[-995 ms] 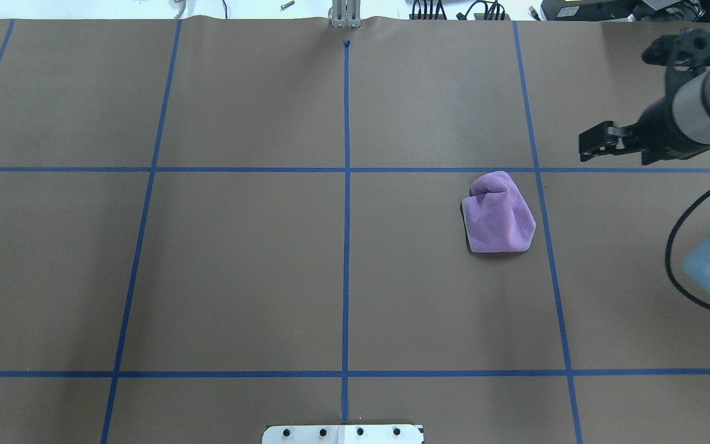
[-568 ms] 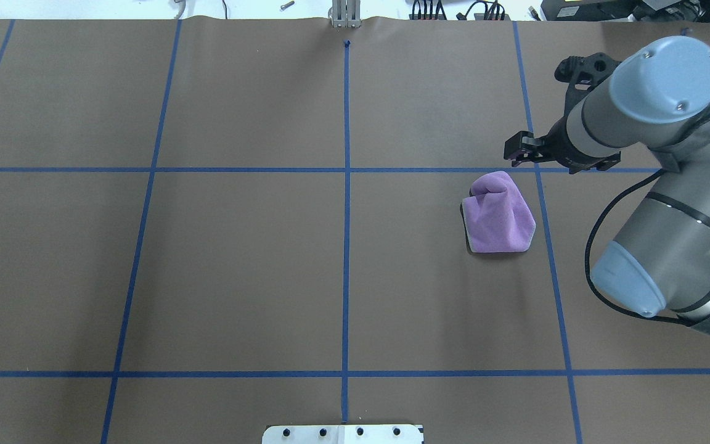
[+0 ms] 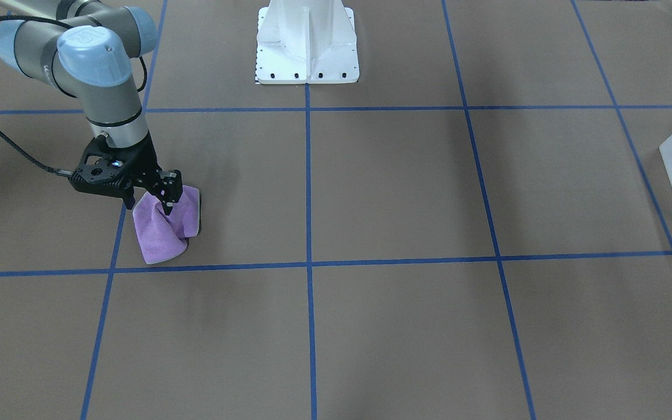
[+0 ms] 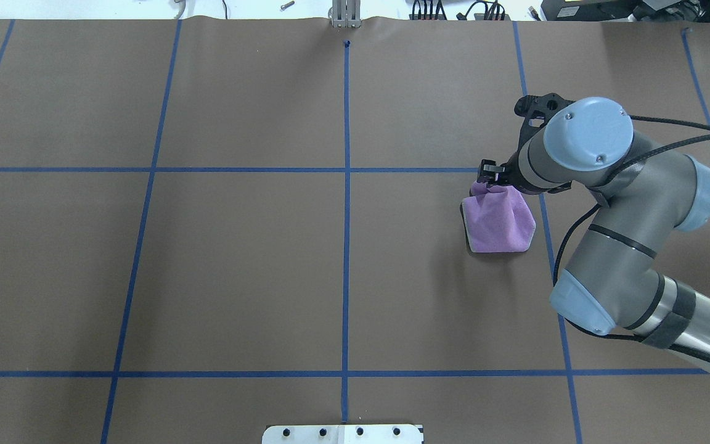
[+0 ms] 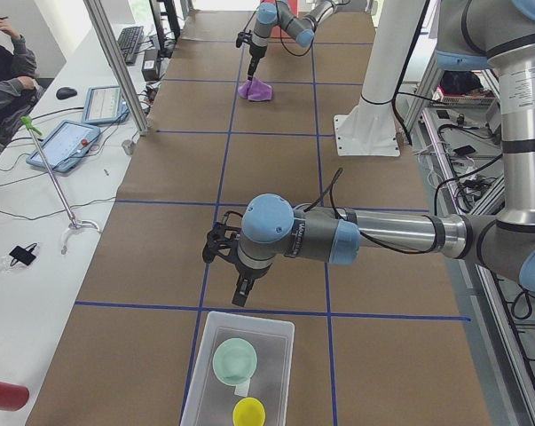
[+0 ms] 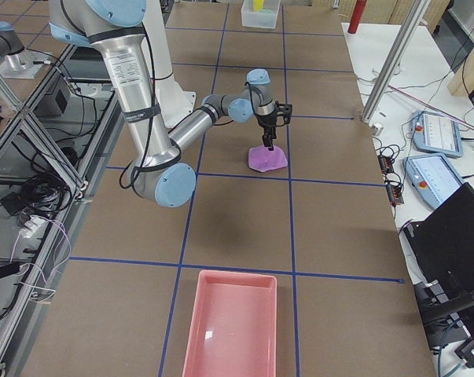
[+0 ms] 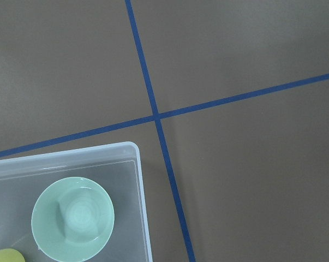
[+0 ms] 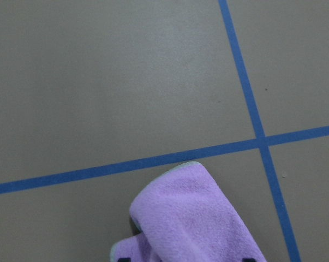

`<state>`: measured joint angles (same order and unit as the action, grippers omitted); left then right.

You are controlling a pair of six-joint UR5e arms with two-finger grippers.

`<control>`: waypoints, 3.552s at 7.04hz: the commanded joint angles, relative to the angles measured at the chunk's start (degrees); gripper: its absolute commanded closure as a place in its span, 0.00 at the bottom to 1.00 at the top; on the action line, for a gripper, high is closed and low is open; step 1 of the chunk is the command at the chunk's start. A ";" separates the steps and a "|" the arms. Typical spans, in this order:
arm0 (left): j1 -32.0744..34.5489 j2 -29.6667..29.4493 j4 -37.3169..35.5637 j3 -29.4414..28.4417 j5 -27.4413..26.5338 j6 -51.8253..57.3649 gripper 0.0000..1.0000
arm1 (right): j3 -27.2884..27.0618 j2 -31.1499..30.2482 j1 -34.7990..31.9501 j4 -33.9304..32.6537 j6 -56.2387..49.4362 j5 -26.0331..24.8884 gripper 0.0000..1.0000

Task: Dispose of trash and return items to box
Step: 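Lower the right gripper onto the purple cloth and pinch it, then lift the purple cloth with the right gripper and carry it to the pink bin, then open the right gripper to drop the cloth into the pink bin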

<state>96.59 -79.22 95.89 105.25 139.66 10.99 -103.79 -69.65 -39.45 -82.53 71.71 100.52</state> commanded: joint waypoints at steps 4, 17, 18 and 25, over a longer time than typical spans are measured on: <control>0.00 0.03 0.09 0.22 0.00 0.00 0.02 | 0.27 -1.27 -0.01 3.17 1.16 -0.24 1.00; -0.44 5.22 -0.18 0.13 -3.16 -0.26 0.02 | -2.69 -14.55 -56.20 -28.03 -88.02 28.06 1.00; -0.44 5.13 -0.18 0.13 -3.16 -0.26 0.02 | 2.67 -14.55 -61.39 -27.78 -97.54 27.80 1.00; -1.23 4.34 0.00 1.27 -2.81 -0.18 0.02 | 22.30 -31.51 -64.09 10.00 -92.19 28.06 0.98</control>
<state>95.46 -74.80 95.96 106.29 136.87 10.83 -84.62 -101.05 -104.69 -76.24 -21.26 128.46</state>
